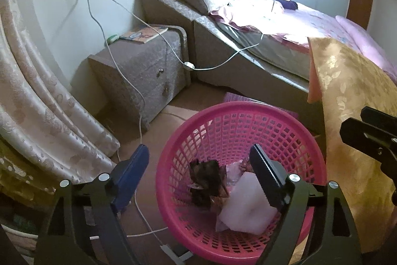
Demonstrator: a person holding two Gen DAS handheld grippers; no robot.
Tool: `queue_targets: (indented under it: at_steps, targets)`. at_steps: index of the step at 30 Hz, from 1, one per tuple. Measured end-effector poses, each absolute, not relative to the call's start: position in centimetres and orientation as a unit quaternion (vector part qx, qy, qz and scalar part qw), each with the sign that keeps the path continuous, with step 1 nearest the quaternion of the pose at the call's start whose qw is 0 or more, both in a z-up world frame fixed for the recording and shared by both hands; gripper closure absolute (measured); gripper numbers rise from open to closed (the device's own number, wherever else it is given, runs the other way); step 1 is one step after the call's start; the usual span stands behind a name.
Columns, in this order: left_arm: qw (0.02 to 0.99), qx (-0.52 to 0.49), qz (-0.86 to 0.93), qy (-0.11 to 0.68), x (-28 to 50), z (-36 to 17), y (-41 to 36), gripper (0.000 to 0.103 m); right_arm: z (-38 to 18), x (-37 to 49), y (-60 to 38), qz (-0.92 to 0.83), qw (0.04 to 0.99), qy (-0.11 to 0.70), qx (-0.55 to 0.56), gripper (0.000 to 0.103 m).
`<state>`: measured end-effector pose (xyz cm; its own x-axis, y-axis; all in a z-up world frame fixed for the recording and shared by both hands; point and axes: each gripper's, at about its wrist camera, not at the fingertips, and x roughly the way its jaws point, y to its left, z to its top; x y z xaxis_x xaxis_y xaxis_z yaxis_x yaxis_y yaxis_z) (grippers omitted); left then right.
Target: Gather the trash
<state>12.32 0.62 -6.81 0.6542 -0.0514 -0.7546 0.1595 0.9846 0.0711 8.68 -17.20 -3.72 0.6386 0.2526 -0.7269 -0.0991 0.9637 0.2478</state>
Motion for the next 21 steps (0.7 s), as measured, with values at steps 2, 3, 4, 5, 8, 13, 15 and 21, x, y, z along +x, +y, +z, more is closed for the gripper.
queue_targets:
  at_steps: [2, 3, 4, 5, 8, 13, 15, 21]
  targets:
    - [0.908, 0.07, -0.06, 0.408, 12.1, -6.7, 0.4, 0.022, -3.7, 8.3, -17.5, 0.091, 0.902, 0.411, 0.093, 0.02]
    - [0.91, 0.071, -0.06, 0.404, 12.0, -6.5, 0.3, 0.021, -3.7, 8.1, -17.6, 0.087, 0.903, 0.41, 0.093, 0.019]
    - [0.911, 0.072, -0.06, 0.401, 11.9, -6.4, 0.3, 0.021, -3.7, 8.0, -17.8, 0.084, 0.904, 0.409, 0.093, 0.019]
    - [0.913, 0.073, -0.059, 0.397, 11.8, -6.2, 0.2, 0.02, -3.6, 7.6, -18.1, 0.077, 0.906, 0.406, 0.093, 0.018]
    - [0.917, 0.075, -0.056, 0.388, 11.4, -5.7, 0.1, 0.019, -3.6, 6.9, -18.5, 0.067, 0.909, 0.401, 0.097, 0.016]
    - [0.925, 0.089, -0.052, 0.365, 10.6, -4.7, -0.2, 0.017, -3.6, 5.3, -18.2, 0.068, 0.912, 0.394, 0.093, 0.015]
    - [0.929, 0.097, -0.05, 0.354, 10.2, -4.3, -0.5, 0.015, -3.6, 4.6, -17.8, 0.072, 0.913, 0.393, 0.09, 0.014]
    - [0.932, 0.101, -0.048, 0.345, 9.5, -3.5, -1.0, 0.015, -2.9, 3.0, -17.6, 0.076, 0.917, 0.383, 0.079, 0.012]
